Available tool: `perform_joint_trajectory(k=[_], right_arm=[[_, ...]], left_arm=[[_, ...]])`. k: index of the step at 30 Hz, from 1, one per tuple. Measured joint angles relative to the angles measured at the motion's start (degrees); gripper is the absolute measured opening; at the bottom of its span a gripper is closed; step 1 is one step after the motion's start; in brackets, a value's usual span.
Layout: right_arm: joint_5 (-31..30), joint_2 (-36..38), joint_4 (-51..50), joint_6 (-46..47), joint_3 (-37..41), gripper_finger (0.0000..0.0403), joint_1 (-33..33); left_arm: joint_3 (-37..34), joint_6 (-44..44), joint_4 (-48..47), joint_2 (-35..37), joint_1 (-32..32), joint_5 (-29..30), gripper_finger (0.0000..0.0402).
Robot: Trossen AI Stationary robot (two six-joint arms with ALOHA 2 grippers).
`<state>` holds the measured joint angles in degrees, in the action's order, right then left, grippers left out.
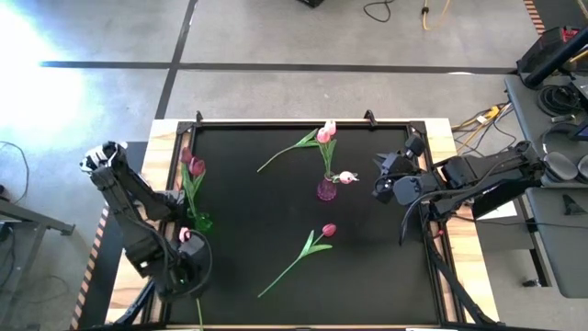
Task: Sort flowers into vase by color
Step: Put the pink tulip into the purple vase
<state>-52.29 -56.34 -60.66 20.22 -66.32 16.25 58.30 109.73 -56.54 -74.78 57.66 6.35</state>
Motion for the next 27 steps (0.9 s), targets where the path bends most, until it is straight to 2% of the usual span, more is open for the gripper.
perform_joint_trajectory(k=[6,9,14,18,22,27], right_arm=[[0.4,-0.1,0.0,-0.4,0.0,0.0066,0.0],[0.9,-0.1,0.0,-0.4,0.0,0.0066,0.0],[1.6,-0.1,0.1,-0.3,0.0,0.0066,0.0],[1.7,-0.1,0.1,-0.3,0.0,0.0066,0.0],[1.7,-0.1,0.1,-0.3,0.0,0.0066,0.0],[1.7,-0.1,0.9,-0.3,0.0,0.0066,0.0]], left_arm=[[-7.4,10.5,11.2,-0.1,-0.9,-1.6,0.0011],[-10.1,16.0,13.6,-0.1,-1.0,-3.2,0.0036],[-12.6,23.7,13.6,-0.1,-1.0,-10.5,0.0095],[-14.7,26.2,14.2,-0.1,-1.0,-14.6,0.0122],[-16.3,26.0,14.6,-0.1,-1.0,-14.9,0.0122],[-19.6,26.2,17.4,-0.1,-1.0,-14.9,0.0102]])
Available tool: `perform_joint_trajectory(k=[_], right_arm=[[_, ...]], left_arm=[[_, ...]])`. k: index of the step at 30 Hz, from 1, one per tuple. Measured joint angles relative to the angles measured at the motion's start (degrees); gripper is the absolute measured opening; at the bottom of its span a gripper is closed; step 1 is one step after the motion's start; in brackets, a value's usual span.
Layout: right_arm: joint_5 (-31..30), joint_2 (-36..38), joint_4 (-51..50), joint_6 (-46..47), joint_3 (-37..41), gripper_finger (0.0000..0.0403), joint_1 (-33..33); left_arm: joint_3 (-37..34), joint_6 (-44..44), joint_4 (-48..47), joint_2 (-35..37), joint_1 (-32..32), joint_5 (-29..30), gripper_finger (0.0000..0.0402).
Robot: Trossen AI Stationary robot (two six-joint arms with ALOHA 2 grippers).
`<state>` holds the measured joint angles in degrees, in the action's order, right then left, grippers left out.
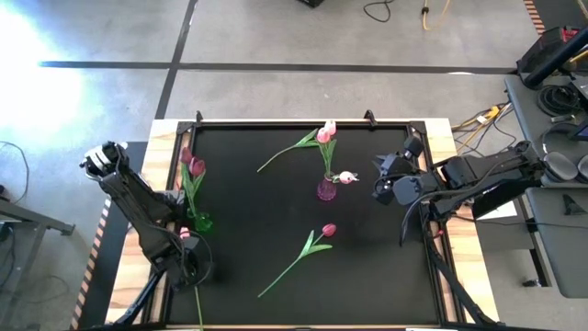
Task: Sort flowers into vase by color
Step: Put the pink tulip into the purple vase
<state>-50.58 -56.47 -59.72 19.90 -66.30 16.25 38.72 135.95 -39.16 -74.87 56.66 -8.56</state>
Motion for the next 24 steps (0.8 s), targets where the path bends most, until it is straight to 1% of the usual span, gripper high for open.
perform_joint_trajectory(k=[7,18,20,24], right_arm=[[0.0,0.0,0.4,-0.3,0.0,0.0066,0.0],[0.2,0.0,0.3,-0.4,0.0,0.0066,0.0],[0.2,0.0,0.3,-0.4,0.0,0.0066,0.0],[0.2,0.0,0.3,-0.4,0.0,0.0066,0.0]], left_arm=[[-3.9,0.1,3.8,0.0,-0.1,-0.2,0.0079],[-7.0,0.0,7.2,0.0,0.0,0.1,0.0073],[-7.1,0.0,7.3,0.0,0.0,0.1,0.0064],[-6.8,-1.5,7.4,0.0,0.0,0.3,0.0024]])
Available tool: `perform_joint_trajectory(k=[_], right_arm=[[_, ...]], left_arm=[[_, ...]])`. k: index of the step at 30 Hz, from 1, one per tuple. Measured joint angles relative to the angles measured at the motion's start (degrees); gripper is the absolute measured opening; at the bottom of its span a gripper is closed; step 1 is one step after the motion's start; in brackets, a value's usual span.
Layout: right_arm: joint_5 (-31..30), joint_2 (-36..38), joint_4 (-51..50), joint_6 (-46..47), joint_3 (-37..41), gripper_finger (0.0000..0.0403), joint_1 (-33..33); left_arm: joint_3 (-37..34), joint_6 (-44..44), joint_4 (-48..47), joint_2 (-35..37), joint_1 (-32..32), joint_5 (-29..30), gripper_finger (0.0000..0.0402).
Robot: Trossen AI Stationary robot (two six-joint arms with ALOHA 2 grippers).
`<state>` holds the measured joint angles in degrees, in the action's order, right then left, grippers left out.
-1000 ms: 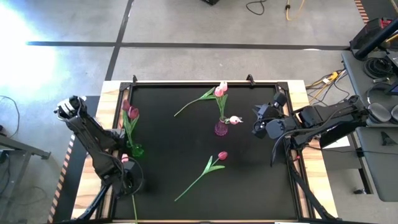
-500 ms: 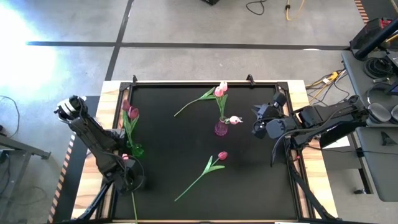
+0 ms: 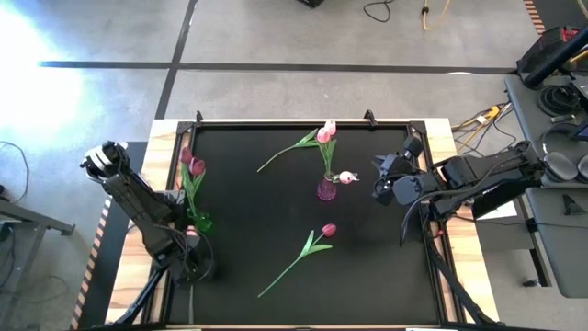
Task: Sort flowers into vase by color
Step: Put the pink tulip into the purple vase
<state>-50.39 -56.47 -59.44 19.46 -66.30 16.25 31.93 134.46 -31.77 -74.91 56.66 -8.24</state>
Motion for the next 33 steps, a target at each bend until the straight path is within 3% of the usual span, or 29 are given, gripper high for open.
perform_joint_trajectory(k=[6,11,13,18,20,27,33], right_arm=[[0.0,0.0,0.0,0.0,0.0,0.0066,0.0],[0.0,0.0,0.0,0.0,0.0,0.0066,0.0],[0.0,0.0,-0.4,0.0,0.0,0.0066,0.0],[-0.1,0.0,-1.4,-0.1,0.2,0.0065,0.0],[-0.2,0.0,-1.4,0.0,0.6,0.0062,0.3],[-0.9,0.9,0.8,0.9,3.5,0.0041,3.6],[-6.6,1.2,6.6,0.8,5.4,0.0027,9.2]], left_arm=[[2.3,-3.7,-0.9,0.0,0.0,0.2,0.0005],[8.8,-8.0,-4.0,-0.1,0.0,1.8,0.0001],[11.8,-14.3,-5.0,-0.1,0.2,7.2,0.0001],[18.7,-31.0,-4.4,0.0,-0.1,30.7,0.0],[20.6,-38.5,-4.2,0.0,-1.1,36.5,0.0],[26.2,-67.2,-4.2,0.0,-9.3,45.8,0.0],[29.4,-93.6,-0.1,0.0,-16.2,53.3,0.0]])
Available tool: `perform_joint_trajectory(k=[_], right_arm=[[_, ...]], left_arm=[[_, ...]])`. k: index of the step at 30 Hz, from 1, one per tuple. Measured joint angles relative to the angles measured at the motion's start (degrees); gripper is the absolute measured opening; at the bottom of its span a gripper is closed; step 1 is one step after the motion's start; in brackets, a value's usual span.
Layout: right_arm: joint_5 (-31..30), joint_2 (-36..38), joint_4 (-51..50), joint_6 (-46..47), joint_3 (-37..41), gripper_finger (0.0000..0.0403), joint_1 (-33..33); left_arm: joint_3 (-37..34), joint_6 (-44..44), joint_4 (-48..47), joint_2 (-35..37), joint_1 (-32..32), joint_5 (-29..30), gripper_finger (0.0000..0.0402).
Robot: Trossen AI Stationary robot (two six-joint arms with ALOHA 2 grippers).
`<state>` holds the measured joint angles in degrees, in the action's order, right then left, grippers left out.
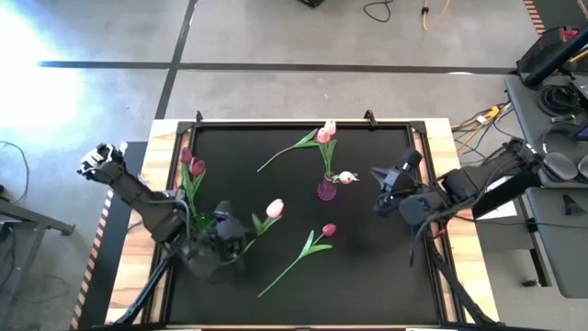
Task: Sort flowers into vase by color
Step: Put the pink tulip into the purple vase
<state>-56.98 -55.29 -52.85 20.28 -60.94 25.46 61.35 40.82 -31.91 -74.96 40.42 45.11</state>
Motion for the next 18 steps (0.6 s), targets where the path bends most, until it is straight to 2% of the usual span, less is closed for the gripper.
perform_joint_trajectory(k=[5,10,18], right_arm=[[-0.2,-0.3,9.3,-4.1,1.5,0.0028,4.7],[0.9,-0.3,25.3,-14.1,4.3,0.0028,8.6],[15.2,-0.8,62.2,-32.6,13.4,0.0036,8.8]], left_arm=[[0.0,-20.8,13.4,0.1,-3.1,-1.8,0.0],[0.0,-35.8,22.5,0.1,-5.9,-4.9,0.0],[-0.1,-52.8,34.6,0.1,-14.0,-20.1,0.0]])
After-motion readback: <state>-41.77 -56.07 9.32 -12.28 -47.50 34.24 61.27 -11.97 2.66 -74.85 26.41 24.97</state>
